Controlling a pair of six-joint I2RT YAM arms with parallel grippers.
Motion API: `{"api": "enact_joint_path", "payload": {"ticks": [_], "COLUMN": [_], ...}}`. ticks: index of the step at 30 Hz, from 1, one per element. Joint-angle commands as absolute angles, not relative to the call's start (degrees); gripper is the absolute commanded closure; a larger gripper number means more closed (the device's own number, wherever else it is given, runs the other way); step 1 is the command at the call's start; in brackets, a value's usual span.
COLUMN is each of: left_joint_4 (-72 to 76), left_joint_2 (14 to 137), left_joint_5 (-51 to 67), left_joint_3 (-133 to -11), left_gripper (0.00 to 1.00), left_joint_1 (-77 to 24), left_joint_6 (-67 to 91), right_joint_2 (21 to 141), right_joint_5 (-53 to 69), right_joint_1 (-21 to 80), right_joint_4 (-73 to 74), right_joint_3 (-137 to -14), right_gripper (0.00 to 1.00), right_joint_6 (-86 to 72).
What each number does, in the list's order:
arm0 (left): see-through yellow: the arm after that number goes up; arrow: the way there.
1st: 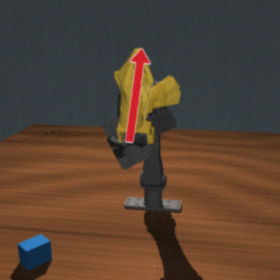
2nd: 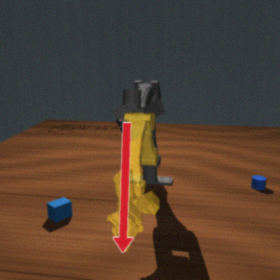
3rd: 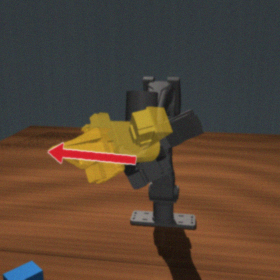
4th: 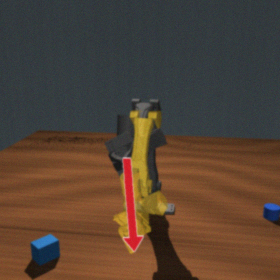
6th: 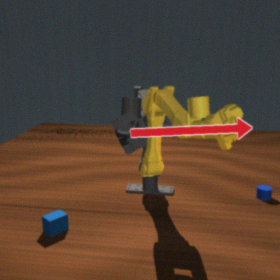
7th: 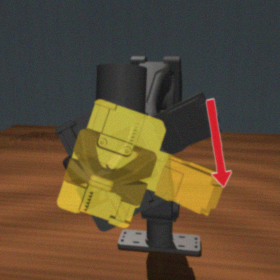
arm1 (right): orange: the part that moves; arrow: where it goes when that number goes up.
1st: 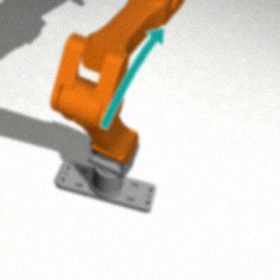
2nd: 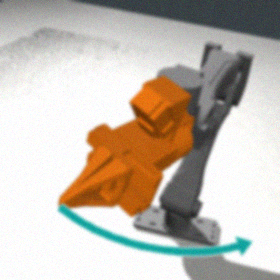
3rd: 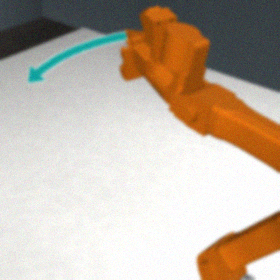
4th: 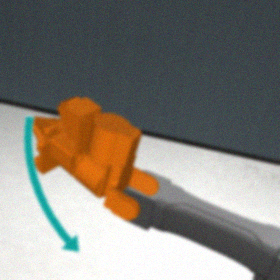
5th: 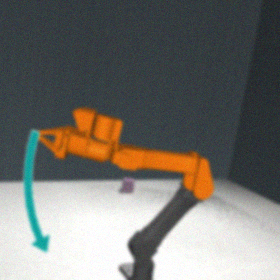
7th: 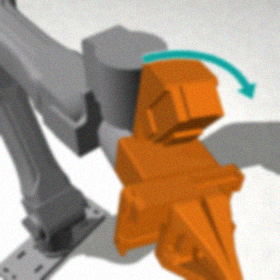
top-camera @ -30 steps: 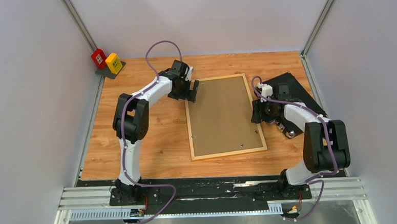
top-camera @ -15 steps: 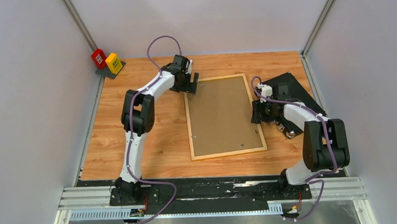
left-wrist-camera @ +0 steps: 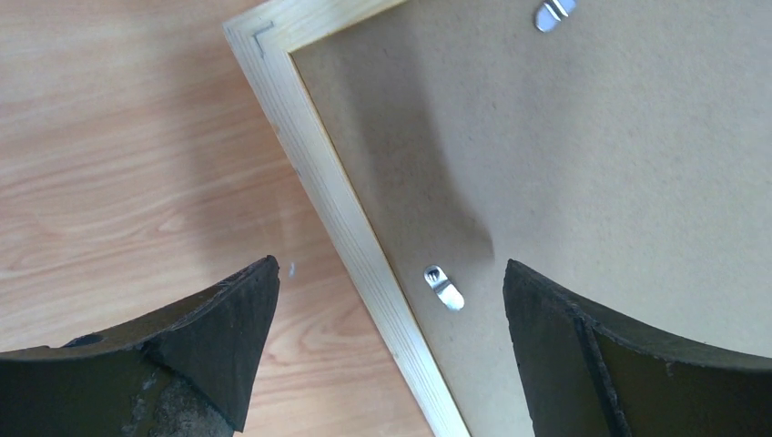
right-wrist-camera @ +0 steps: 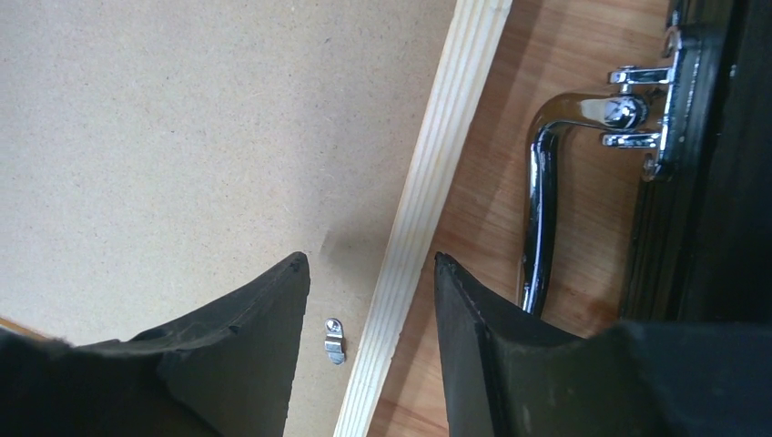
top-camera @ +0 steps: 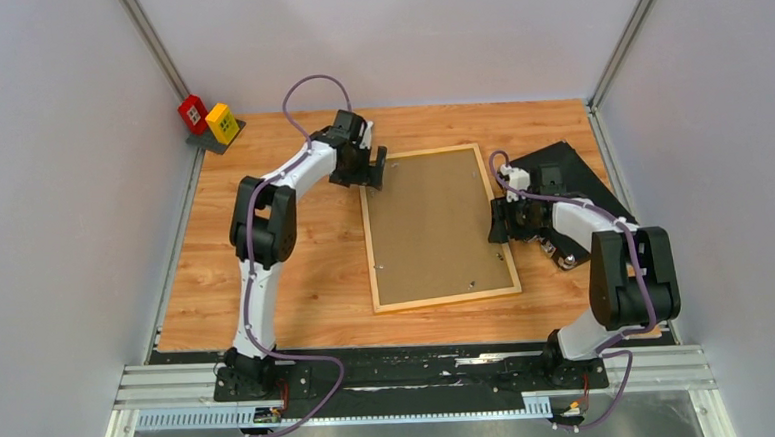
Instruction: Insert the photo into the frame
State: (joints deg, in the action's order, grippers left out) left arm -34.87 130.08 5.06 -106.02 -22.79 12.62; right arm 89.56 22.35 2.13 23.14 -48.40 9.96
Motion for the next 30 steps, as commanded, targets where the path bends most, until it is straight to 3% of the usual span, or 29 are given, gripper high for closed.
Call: {"api": "enact_joint_path", "payload": {"ticks": [1,7,20,30], "left_joint_4": [-35.76,-36.88,-39.8,-41.75], "left_joint_2": [122.58,117.95,106.18,99.29], "left_joint_5": [8.02,9.47,12.64,8.31], "left_joint_3": [-105.81,-102.56,-83.17,-73.74], "left_gripper": [0.0,0.0,0.0,0.0], "left_joint_1": [-22.5,-22.29,-21.53,-21.36], "left_joint_6": [13.19,11.08,0.32,-6.93], "right_joint_2": [89.88,90.44,89.6,89.68], "right_joint_5": [25.22,28.04,30.88,28.29], "right_joint_1": [2.46,3.1,8.12,12.01], "right_joint_4": [22.7,23.83,26.05,25.98], "right_joint_3": [-50.14,-50.27,-50.57,-51.77], "right_gripper": [0.48,0.48,0.48,0.48], "right_joint_6": [9.23,9.23,8.14,8.26]}}
